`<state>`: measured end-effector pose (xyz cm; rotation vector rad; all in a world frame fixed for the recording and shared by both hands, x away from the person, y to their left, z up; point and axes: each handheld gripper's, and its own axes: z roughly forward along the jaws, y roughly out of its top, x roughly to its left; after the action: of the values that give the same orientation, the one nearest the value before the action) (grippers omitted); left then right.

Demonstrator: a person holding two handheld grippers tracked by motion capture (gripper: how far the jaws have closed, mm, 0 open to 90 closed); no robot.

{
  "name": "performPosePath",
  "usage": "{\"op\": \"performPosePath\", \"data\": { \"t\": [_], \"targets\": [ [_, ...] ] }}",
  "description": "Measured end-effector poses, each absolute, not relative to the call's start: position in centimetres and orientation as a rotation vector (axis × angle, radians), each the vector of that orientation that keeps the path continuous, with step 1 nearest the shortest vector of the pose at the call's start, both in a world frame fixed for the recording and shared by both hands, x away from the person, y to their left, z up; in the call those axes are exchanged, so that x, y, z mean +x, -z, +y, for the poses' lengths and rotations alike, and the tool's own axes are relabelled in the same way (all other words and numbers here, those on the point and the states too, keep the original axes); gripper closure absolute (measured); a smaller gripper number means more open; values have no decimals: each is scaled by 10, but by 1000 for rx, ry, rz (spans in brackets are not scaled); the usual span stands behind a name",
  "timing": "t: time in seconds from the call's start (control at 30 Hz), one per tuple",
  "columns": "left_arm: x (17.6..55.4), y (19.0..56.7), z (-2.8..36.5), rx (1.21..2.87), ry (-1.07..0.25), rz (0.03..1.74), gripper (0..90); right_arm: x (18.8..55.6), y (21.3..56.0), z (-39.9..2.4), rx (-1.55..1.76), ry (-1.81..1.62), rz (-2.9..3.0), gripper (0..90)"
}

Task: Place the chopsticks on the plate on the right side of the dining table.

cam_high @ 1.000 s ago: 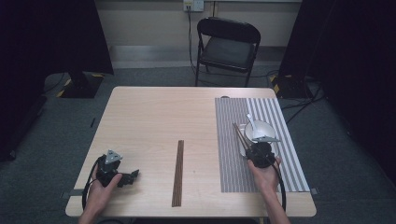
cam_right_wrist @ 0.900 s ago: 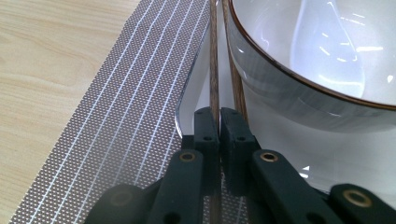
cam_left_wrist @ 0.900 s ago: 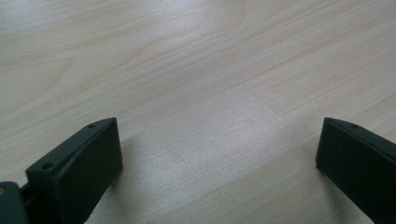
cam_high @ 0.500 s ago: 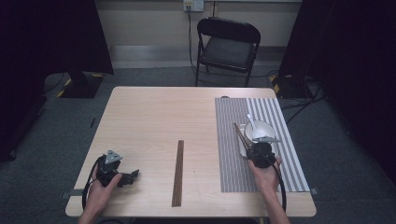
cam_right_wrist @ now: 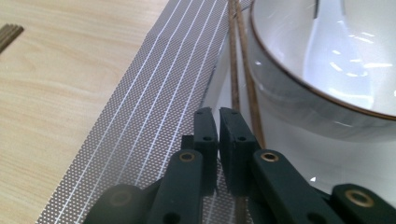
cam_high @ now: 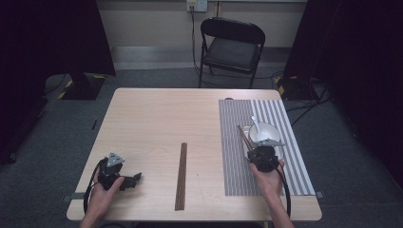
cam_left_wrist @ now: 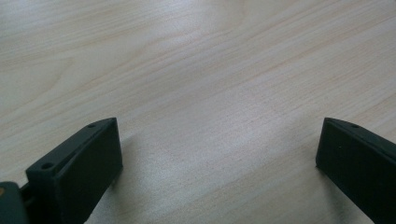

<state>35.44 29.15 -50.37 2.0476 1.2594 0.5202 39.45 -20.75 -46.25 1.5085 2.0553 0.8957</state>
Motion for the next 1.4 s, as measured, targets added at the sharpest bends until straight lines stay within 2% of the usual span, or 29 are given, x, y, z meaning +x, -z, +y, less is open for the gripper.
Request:
{"op": "performPosePath", "data": {
  "t": [0.47, 0.73, 1.4],
  "targets": [
    [354, 504, 292, 2048, -520, 1259, 0, 397, 469, -217, 1560, -859, 2043, 864],
    [354, 504, 292, 2048, -520, 1259, 0, 379, 455, -221, 1533, -902, 2039, 866],
    [354, 504, 292, 2048, -519, 1259, 0, 379, 466, -229, 1551, -842, 2060, 868]
  ]
}}
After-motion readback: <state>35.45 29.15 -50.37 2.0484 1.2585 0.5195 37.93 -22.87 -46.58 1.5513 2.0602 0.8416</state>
